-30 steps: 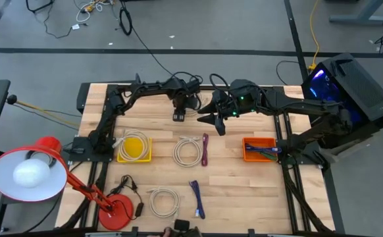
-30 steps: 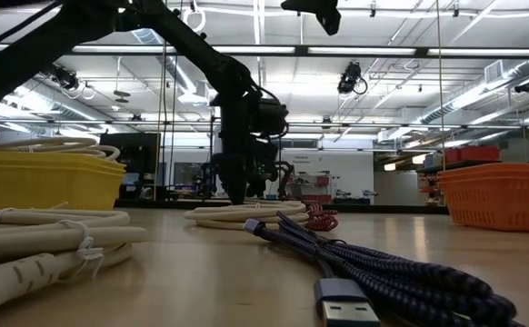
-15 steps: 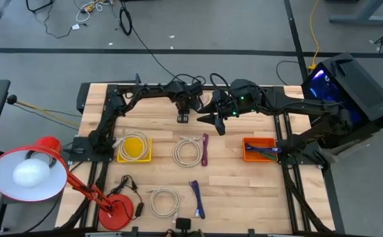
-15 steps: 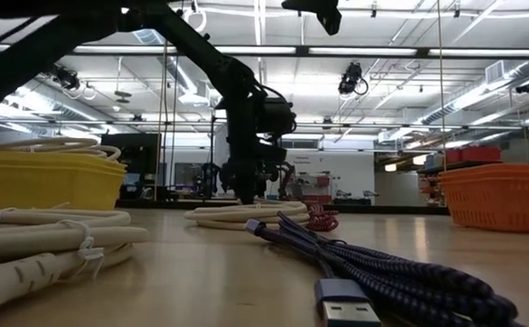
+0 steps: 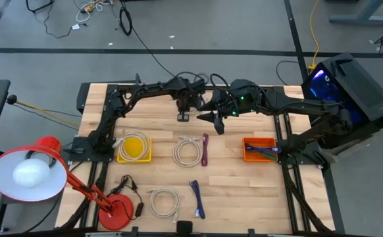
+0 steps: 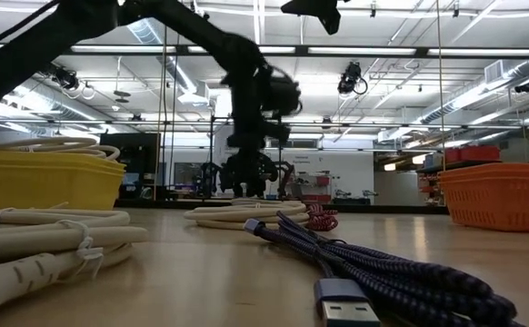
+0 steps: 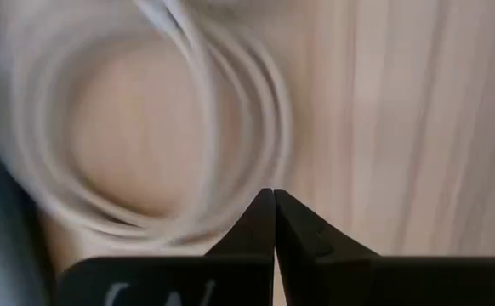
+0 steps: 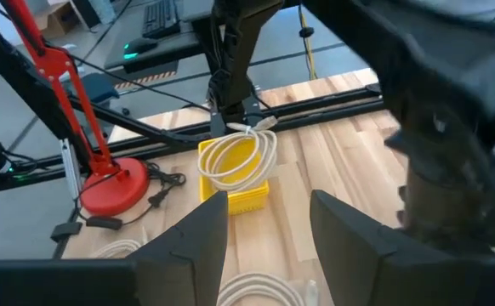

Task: Pick & Place USB Port
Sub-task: Put the light brown HDMI cable into the yellow bin

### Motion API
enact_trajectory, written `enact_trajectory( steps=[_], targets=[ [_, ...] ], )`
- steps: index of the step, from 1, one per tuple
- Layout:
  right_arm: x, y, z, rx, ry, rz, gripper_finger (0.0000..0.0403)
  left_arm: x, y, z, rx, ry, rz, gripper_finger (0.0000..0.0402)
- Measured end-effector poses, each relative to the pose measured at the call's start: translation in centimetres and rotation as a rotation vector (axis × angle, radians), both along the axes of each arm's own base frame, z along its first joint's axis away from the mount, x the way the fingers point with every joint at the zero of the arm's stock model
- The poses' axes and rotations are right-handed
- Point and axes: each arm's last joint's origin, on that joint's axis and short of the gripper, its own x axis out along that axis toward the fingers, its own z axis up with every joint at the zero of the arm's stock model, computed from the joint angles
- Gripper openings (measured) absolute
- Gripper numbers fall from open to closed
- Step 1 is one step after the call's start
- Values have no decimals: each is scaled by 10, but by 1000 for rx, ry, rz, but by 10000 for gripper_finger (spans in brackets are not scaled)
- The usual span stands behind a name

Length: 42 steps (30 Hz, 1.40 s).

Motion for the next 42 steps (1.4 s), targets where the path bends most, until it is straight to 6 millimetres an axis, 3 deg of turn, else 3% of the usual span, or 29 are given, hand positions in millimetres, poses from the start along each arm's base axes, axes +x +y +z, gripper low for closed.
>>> enact_trajectory(
  steps=[4,7,11,16,21,25,31,35,39,42],
  targets=[
    [0,0,0,-1,1,0,168,10,8,41,42,-127,19,1],
    [0,0,0,5,2,-2,168,7,14,48,-15,-175,37,5],
    [0,1,-1,21,11,3,168,-3,20,26,-101,-120,58,30],
    [0,3,-2,39,22,4,168,-18,22,-2,-168,-32,84,97],
    [0,3,-1,37,14,6,168,-12,24,-2,-159,-94,60,181],
    [0,4,-1,51,13,3,168,-3,24,-4,-134,-158,0,224],
    [1,13,-2,58,21,26,168,2,22,-35,-93,-36,-38,229],
    [1,17,-1,57,16,40,168,4,29,-31,47,-29,23,222],
    [1,18,-1,57,18,42,168,-2,33,-51,-143,-22,62,219],
    [1,18,-1,49,16,44,168,-2,33,-53,-157,-28,64,200]
  ],
)
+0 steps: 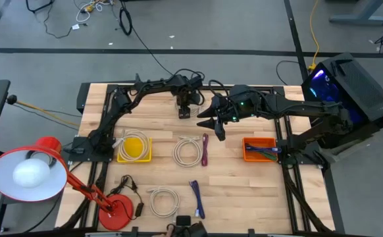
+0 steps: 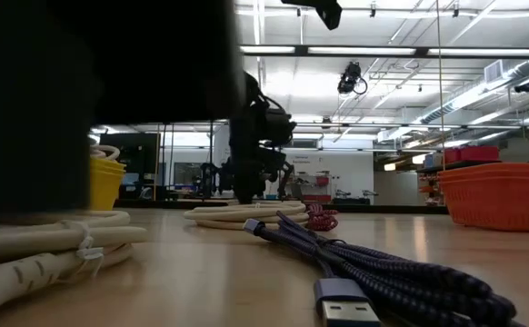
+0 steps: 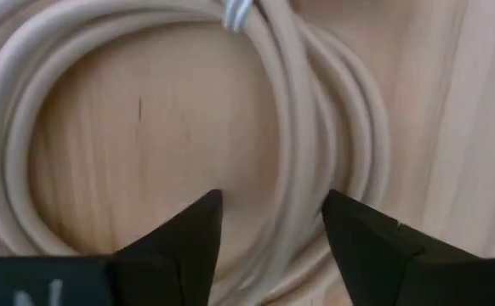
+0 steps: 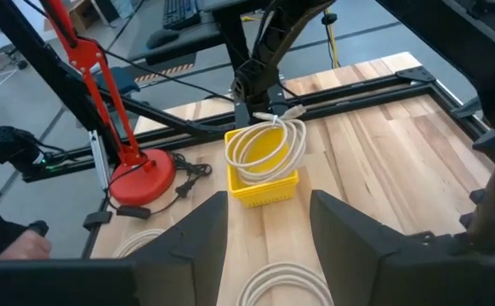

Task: Pick & Place USB Port
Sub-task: Put the light brown HDMI cable into the yellow bin

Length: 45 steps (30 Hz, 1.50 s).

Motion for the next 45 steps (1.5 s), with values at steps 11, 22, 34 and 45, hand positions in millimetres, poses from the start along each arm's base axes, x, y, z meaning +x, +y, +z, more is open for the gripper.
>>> enact_trajectory(
  steps=[11,22,34,45],
  targets=[
    [0,-2,0,-43,0,-14,168,-2,-2,3,56,52,42,17],
    [-4,-21,-3,-112,35,-80,168,-34,-21,94,77,27,149,17],
    [-11,-46,-8,-156,95,-123,168,-124,-91,241,197,-154,437,17],
    [-13,-52,-9,-198,112,-119,168,-187,-187,293,181,-333,644,17]
  ],
)
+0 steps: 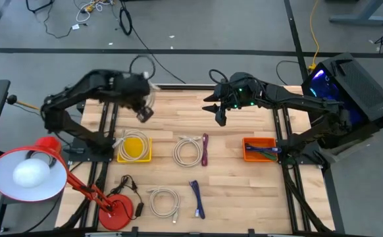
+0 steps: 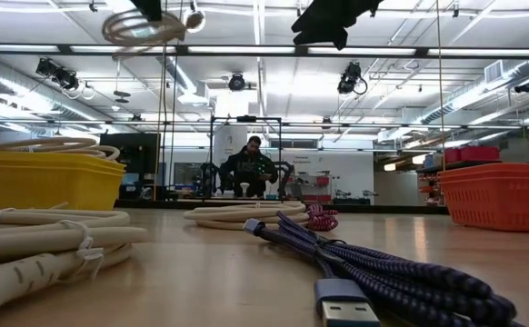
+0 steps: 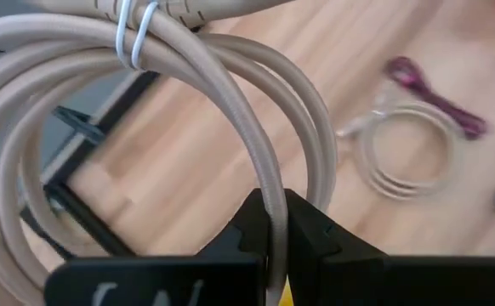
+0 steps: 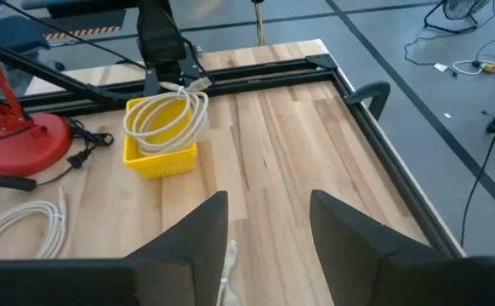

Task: Pick & Place USB Port
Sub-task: Put the light brown HDMI cable into the yellow bin

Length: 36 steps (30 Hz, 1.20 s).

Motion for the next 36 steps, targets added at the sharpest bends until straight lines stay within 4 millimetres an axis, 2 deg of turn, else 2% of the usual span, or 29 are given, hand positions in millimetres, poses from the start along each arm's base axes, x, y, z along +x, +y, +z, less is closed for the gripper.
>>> enact_trajectory(
  steps=[3,6,9,14,17,23,30,33,36],
  targets=[
    [-1,-2,0,0,0,-6,168,3,-23,-10,-44,-7,10,17],
    [-1,-3,0,-5,2,-7,168,8,-45,-31,-84,40,20,17],
    [-1,-2,0,-6,4,-4,168,7,-63,-62,-108,133,61,17],
    [-1,-3,0,-18,4,2,168,2,-87,-101,-209,237,152,17],
    [-1,-3,0,-28,5,7,168,-2,-99,-111,-220,244,194,17],
    [-1,-3,0,-33,4,9,168,-6,-109,-115,-210,226,259,17],
    [-1,-3,0,-33,3,10,168,-4,-108,-116,-134,163,302,17],
    [-1,-3,0,-32,4,9,168,-4,-109,-131,-141,187,307,17],
    [-1,-3,0,-32,3,9,168,-5,-110,-158,-181,244,303,17]
  ],
)
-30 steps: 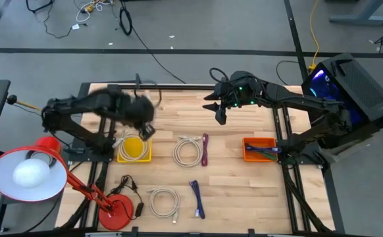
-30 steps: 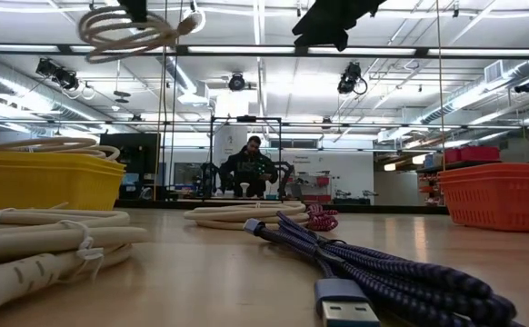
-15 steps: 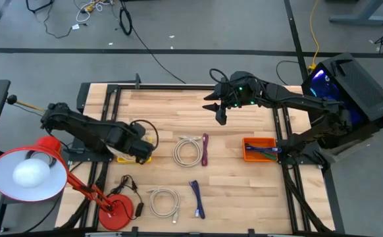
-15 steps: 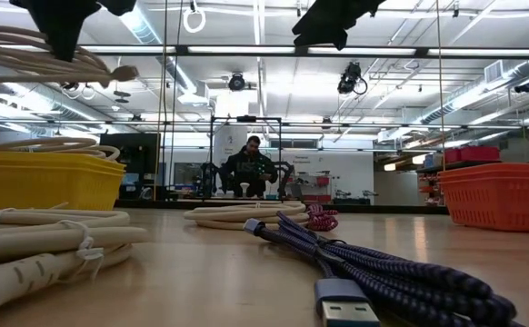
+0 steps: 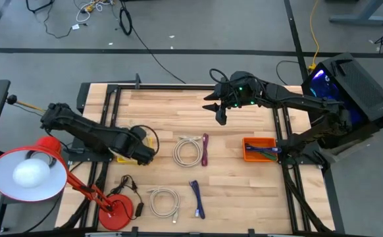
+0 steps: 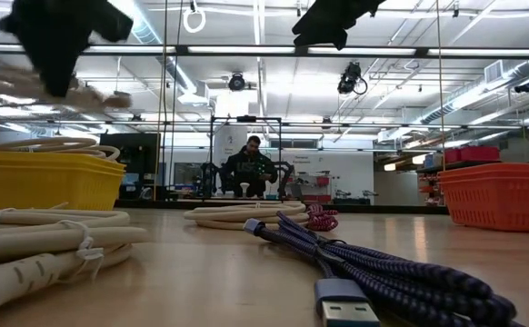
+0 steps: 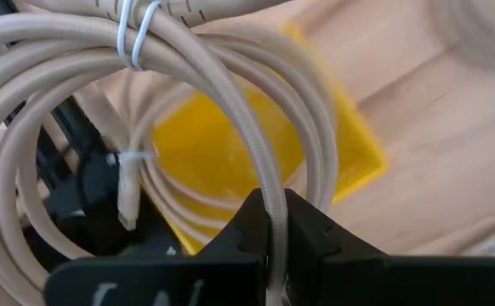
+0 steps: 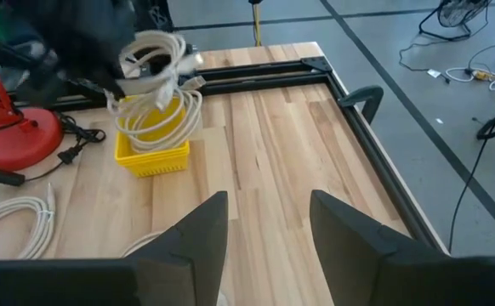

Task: Pick & Place USB Port
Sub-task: Put the light brown HDMI cable into the yellow bin

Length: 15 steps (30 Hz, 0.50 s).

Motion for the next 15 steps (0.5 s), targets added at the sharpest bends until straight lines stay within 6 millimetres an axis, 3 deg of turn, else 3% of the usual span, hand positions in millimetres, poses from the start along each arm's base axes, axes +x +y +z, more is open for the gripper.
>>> enact_trajectory(
  steps=[5,15],
  targets=[
    [0,0,0,2,-1,-1,168,-3,0,-33,-43,41,-22,17],
    [0,0,0,24,-6,-14,168,3,6,-36,38,-24,-49,17]
  ],
)
